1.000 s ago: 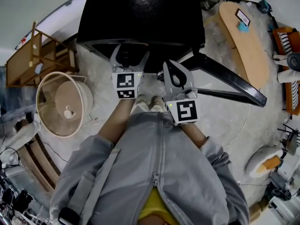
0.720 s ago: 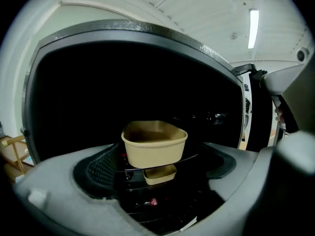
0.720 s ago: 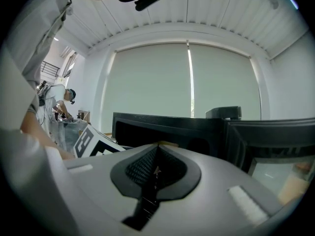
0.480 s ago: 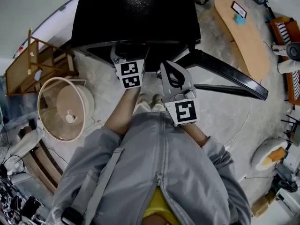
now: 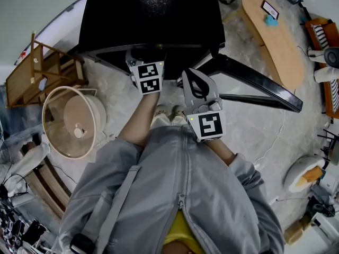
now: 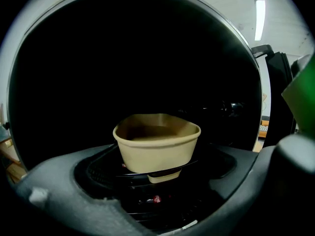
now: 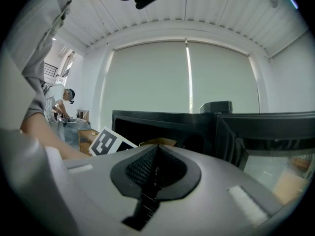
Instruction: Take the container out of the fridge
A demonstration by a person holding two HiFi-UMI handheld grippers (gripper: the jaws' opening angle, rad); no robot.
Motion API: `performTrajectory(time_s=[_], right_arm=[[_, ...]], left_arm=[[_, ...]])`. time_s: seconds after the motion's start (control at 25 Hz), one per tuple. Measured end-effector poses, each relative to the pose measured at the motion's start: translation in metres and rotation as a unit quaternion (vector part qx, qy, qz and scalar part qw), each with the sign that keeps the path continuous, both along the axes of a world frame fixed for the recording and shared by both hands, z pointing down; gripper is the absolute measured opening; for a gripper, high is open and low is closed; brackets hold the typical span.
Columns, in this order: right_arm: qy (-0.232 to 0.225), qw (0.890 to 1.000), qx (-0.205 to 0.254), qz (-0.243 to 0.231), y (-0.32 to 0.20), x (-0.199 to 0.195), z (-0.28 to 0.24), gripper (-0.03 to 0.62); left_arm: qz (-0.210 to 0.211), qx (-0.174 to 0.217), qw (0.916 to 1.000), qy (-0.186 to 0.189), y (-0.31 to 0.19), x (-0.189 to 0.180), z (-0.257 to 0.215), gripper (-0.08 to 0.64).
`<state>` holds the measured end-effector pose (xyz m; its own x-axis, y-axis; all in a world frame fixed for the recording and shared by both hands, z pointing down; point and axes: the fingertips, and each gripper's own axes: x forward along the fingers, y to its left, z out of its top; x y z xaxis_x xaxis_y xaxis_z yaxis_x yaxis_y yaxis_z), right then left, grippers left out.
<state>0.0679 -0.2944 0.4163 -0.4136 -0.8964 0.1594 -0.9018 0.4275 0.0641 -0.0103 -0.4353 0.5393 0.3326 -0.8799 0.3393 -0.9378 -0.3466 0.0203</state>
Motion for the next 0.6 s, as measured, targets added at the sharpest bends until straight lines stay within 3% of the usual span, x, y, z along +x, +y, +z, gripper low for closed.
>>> performTrajectory(time_s=[0.12,0.6], right_arm=[[0.0,1.0,-0.001,-0.002,0.001,0.002,0.001,0.0],[-0.003,1.0,0.003,-0.022,0.008,0.003,0.0,0.0]], left_arm=[[0.01,0.002,0.9999,0.0,0.001,0.005,-0.001,0.453],[0.024,0.016,0.9996,0.003,0.024,0.007,-0.01,0.43]])
